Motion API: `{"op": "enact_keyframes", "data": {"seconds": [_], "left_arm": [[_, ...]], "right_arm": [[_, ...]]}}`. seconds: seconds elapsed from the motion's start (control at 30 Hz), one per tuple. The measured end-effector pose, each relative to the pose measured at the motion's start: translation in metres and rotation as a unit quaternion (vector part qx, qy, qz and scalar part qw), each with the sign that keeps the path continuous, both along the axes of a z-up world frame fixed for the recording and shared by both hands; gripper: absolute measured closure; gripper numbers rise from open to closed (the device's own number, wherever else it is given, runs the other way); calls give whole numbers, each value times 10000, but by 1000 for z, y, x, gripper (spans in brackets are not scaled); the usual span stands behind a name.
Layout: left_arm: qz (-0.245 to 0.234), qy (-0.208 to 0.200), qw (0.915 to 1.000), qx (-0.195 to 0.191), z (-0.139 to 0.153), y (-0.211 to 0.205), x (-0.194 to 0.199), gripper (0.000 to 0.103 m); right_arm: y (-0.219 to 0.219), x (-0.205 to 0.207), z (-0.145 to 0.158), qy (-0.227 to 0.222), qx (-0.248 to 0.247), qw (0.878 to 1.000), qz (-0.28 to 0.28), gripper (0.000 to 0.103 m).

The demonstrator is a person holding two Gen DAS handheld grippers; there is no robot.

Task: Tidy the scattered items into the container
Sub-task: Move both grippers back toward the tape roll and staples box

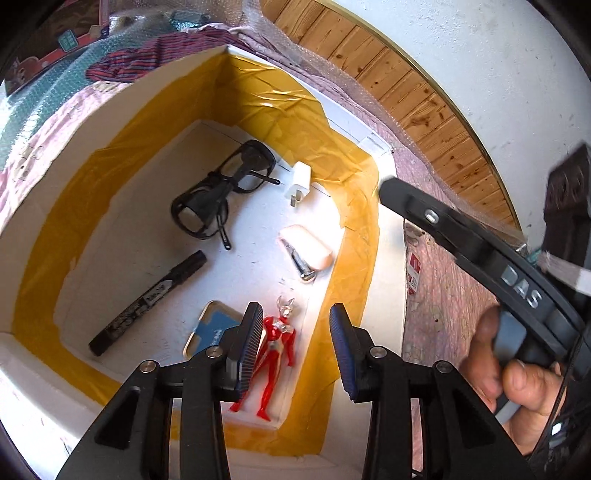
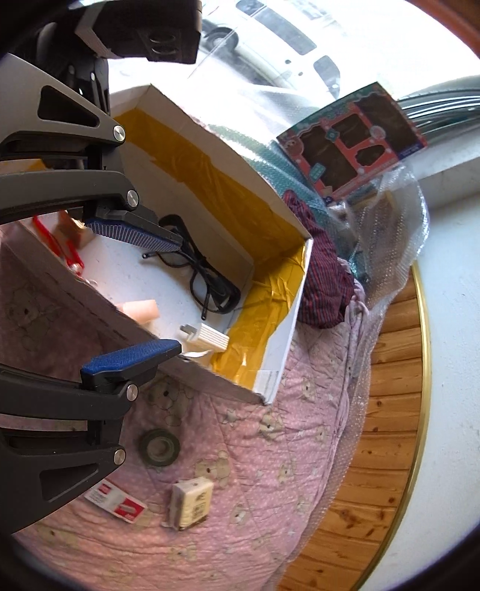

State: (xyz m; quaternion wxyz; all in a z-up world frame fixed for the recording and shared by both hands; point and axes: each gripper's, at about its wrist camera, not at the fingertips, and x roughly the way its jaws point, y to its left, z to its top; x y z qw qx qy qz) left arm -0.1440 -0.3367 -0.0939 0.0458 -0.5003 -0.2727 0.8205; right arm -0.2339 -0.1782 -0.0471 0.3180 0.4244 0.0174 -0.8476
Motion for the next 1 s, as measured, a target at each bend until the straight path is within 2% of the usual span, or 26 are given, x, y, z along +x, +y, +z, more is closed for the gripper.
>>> {"op": "enact_keyframes", "data": {"seconds": [0.37,0.73,1.0], "left_arm": [[-312,262,9991,-112,24,25,28,64],[-696,607,9946,-472,46,58,68,64],[-1122,624,9901,-574,50,99,82,64]], "right_arm": [[31,55,-8,-490,-575,9970,-174,50],[77,102,5,-488,-994,9925,-514,50],[115,120,-7,-673,-1239,9864,-839,50]]}}
